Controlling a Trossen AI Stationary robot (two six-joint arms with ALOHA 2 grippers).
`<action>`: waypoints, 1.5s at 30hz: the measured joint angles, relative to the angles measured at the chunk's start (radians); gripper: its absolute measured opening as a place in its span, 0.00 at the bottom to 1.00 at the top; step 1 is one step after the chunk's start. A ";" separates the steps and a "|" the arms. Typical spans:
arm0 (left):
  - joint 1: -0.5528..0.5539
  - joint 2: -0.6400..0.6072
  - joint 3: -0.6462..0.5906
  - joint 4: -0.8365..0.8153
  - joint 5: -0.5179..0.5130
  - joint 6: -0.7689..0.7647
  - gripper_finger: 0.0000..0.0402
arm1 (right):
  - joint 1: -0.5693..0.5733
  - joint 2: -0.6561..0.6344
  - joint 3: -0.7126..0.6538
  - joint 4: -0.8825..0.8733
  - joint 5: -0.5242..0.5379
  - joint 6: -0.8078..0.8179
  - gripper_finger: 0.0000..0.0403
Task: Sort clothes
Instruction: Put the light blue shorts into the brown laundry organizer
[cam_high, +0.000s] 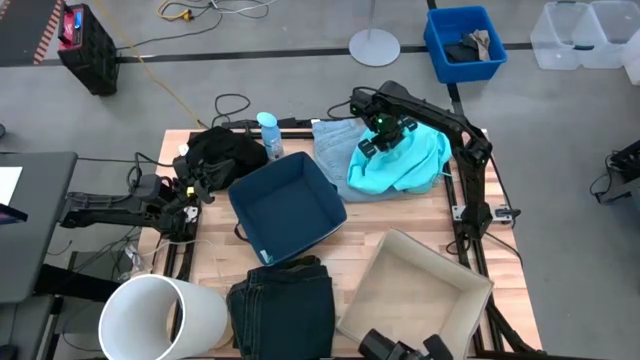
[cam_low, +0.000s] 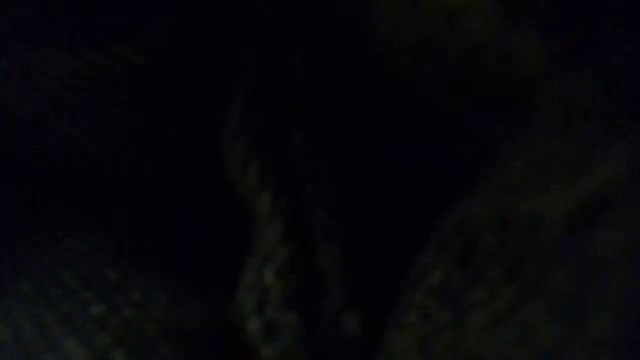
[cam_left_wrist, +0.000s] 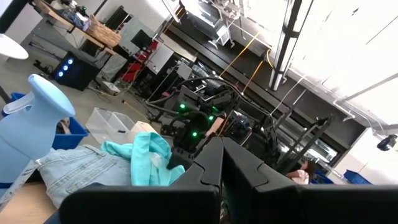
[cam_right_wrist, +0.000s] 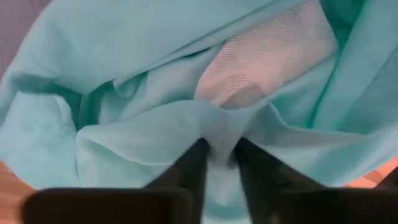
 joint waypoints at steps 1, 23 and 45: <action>0.000 0.000 0.000 0.000 0.000 0.000 0.00 | 0.003 0.000 0.000 -0.001 0.000 -0.010 0.16; 0.000 0.000 0.000 -0.001 0.000 -0.011 0.00 | 0.061 -0.222 -0.001 0.045 0.039 -0.036 0.00; 0.000 0.000 0.000 0.000 0.000 -0.019 0.00 | 0.206 -0.772 -0.001 0.503 -0.051 0.016 0.00</action>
